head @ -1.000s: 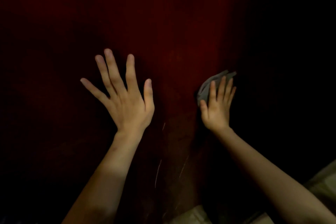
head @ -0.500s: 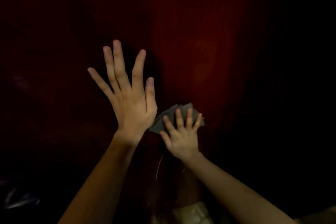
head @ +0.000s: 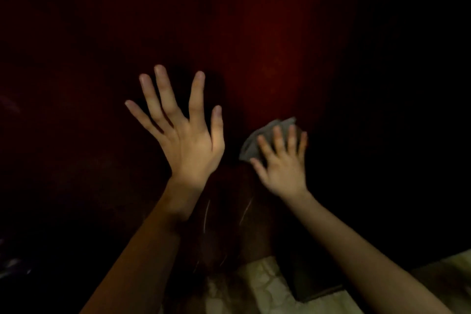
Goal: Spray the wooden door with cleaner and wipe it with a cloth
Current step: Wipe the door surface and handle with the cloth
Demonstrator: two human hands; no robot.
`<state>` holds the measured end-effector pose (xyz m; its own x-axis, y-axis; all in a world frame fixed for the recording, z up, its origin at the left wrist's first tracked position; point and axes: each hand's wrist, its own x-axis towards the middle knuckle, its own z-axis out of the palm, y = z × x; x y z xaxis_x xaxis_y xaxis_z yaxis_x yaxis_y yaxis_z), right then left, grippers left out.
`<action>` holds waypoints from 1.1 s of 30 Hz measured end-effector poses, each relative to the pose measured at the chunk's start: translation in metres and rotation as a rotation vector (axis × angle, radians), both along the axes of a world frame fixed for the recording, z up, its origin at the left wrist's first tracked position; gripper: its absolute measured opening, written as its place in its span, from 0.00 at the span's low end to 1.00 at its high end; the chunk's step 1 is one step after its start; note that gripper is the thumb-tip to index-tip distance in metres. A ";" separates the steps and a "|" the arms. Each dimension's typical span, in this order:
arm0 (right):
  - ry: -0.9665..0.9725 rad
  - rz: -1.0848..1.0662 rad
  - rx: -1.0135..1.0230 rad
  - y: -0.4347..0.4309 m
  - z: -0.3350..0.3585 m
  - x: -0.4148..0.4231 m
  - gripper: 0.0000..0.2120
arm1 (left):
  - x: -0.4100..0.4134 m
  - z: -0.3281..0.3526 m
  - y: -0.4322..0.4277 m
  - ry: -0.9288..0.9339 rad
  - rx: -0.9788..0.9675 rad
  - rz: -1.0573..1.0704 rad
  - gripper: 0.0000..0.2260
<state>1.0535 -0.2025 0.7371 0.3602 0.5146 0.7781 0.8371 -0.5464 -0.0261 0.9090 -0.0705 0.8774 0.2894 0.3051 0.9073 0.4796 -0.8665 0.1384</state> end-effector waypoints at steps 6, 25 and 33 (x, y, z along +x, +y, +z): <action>0.191 -0.167 -0.090 -0.042 -0.009 0.039 0.32 | 0.021 -0.009 -0.020 -0.007 -0.045 -0.046 0.25; -0.241 0.244 -0.063 0.141 0.001 -0.160 0.33 | -0.196 -0.038 0.116 0.094 -0.098 0.221 0.23; -0.367 0.278 -0.156 0.225 0.007 -0.271 0.29 | -0.309 -0.033 0.185 0.150 -0.200 0.274 0.25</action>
<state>0.7827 0.0221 0.7444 -0.0910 0.6729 0.7341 0.8905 -0.2750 0.3625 0.6003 0.1143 0.8447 0.2979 0.5569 0.7753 0.7176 -0.6663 0.2028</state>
